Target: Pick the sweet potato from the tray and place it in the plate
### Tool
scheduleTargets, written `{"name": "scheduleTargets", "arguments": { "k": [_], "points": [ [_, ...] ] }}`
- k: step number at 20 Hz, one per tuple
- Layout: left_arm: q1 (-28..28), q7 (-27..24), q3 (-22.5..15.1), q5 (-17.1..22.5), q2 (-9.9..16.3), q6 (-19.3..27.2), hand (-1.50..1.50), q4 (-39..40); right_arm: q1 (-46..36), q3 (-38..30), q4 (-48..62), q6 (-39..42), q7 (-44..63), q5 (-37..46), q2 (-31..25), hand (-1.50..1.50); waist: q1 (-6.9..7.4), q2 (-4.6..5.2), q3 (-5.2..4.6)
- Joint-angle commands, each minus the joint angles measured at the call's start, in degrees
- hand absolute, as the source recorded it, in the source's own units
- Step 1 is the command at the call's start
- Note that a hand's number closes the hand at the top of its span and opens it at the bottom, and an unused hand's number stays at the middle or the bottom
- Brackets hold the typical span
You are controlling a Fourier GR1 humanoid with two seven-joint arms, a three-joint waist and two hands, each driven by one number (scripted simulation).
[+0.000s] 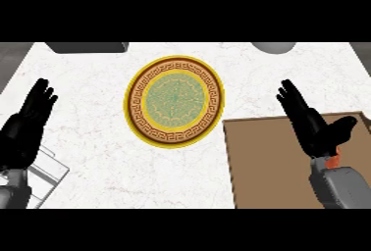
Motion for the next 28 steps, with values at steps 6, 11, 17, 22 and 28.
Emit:
{"name": "scheduleTargets", "arguments": {
  "k": [6, 11, 17, 22, 28],
  "points": [
    [5.5, -2.4, 0.4, 1.0, 1.1, -3.9, 0.00, 0.7, -2.6, -10.0, 3.4, 28.8, -6.8, -16.5, -12.5, 1.50, -2.58, 0.62, -1.52],
    [10.3, -6.5, -0.6, 1.6, -1.5, -5.6, 0.00, 1.3, 1.5, -17.1, 8.9, 16.9, -18.3, -7.9, -13.9, -1.50, -4.04, 1.16, -1.32],
    [10.5, -6.7, -0.8, 1.1, -1.3, -6.5, 0.00, 2.2, 6.9, -12.7, 11.4, 28.8, -29.6, 0.2, -20.3, -1.50, -3.06, 0.93, -1.56],
    [10.1, -5.7, -2.3, 0.5, -2.5, -6.6, 0.00, 1.2, 7.2, -11.2, 13.2, 30.5, -34.6, 7.2, -25.5, -1.50, -2.25, 0.80, -1.62],
    [8.7, -4.1, -2.1, 0.2, -3.4, -6.0, 0.00, 1.8, 6.4, -10.2, 13.2, 30.6, -35.9, 10.6, -28.5, -1.50, -2.28, 0.52, -1.76]
  ]
}}
